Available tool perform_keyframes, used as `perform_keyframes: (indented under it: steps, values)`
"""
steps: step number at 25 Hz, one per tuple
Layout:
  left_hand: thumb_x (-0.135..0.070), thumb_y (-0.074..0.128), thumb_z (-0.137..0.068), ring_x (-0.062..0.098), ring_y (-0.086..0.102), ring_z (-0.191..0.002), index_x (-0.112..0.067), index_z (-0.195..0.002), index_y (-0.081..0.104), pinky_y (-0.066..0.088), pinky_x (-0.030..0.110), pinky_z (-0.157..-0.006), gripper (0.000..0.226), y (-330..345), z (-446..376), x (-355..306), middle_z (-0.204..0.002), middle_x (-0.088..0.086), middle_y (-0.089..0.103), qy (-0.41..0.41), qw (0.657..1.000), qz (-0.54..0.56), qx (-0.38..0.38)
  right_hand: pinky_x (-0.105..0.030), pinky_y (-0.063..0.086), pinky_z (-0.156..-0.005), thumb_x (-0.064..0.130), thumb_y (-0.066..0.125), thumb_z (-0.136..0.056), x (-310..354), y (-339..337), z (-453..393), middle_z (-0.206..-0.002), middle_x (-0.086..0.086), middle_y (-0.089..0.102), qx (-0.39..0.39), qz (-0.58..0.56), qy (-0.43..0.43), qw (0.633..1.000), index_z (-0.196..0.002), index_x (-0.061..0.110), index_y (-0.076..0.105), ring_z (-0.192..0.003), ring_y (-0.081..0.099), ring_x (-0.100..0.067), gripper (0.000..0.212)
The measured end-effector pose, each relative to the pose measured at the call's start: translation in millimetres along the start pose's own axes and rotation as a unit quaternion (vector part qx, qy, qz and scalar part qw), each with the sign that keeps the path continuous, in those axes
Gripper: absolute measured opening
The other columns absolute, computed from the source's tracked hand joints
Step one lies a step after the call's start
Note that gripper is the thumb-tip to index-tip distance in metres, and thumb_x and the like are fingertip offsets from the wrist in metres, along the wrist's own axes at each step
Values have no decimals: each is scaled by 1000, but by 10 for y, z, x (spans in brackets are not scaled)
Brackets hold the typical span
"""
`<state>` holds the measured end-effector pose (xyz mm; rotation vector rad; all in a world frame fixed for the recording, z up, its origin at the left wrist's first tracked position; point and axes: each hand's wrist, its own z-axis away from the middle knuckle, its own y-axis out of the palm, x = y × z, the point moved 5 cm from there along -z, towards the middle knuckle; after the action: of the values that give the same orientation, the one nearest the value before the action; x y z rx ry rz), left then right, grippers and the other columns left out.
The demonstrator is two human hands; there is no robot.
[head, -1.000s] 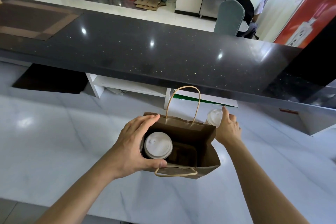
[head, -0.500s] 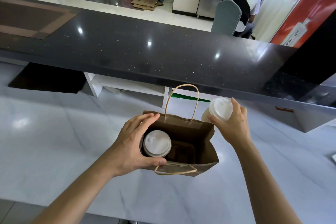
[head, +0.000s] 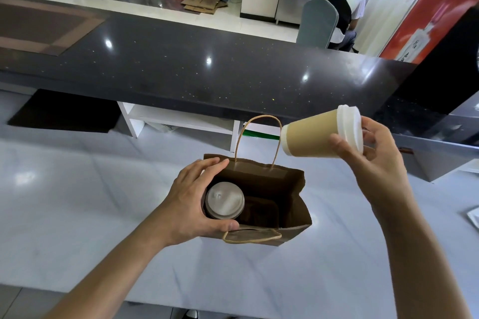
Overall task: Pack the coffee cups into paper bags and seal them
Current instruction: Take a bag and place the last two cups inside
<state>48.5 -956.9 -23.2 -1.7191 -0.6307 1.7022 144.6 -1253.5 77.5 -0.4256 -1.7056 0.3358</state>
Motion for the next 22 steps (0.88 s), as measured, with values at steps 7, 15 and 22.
perform_keyframes:
  steps: [7,15,22]
  values:
    - [-81,78,-58,-3,3,-149,-53,-154,18,23,38,-124,117,9,9,14,-156,-36,11,6,1000,0,-6,-34,52,-90,84,58,-75,138,220,277,-132,7,60,143,-24,-58,988,-136,43,52,-120,58,-13,74]
    - [-78,81,-57,-2,6,-149,-53,-155,18,25,37,-123,118,9,24,10,-154,-39,11,9,1000,1,-7,-20,41,-90,58,77,-75,-6,559,453,-131,27,44,258,191,-108,941,-139,54,36,-118,42,-2,76]
    - [-76,81,-59,-1,5,-150,-52,-155,17,23,37,-124,118,19,37,8,-154,-38,10,10,1000,-2,-5,-28,51,-91,45,84,-72,44,757,471,-132,22,35,318,329,-174,872,-141,50,36,-119,38,-6,85]
